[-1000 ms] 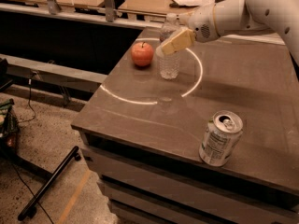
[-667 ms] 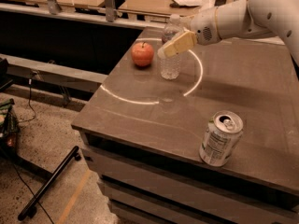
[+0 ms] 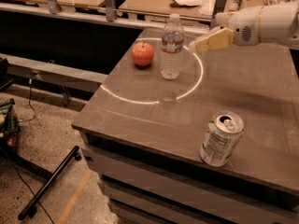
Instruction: Move water bottle near apple
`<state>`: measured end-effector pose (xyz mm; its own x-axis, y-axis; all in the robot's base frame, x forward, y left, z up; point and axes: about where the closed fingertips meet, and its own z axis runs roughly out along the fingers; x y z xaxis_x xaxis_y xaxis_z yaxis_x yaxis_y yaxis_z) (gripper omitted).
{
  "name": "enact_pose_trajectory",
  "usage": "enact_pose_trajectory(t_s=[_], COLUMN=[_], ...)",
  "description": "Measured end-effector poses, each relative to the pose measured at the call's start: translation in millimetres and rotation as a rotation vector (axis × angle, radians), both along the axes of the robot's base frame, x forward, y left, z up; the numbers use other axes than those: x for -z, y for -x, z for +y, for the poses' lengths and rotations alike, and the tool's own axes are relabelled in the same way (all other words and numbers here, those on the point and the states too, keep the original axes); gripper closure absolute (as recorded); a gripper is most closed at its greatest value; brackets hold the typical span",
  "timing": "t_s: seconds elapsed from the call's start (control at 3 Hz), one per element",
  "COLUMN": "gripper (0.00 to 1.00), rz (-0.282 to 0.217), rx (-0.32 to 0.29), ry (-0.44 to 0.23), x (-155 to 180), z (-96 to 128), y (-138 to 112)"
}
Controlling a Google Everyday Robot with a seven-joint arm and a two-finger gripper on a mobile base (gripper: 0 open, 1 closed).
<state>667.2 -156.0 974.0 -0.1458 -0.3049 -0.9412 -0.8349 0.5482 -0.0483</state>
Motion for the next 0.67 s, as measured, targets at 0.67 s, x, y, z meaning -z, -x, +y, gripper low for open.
enact_pose_trajectory(t_s=[0.67], gripper=[0.0], rz=[-0.059], rx=[0.138], ry=[-0.018], x=[-20.1], z=[-76.6], y=[24.4])
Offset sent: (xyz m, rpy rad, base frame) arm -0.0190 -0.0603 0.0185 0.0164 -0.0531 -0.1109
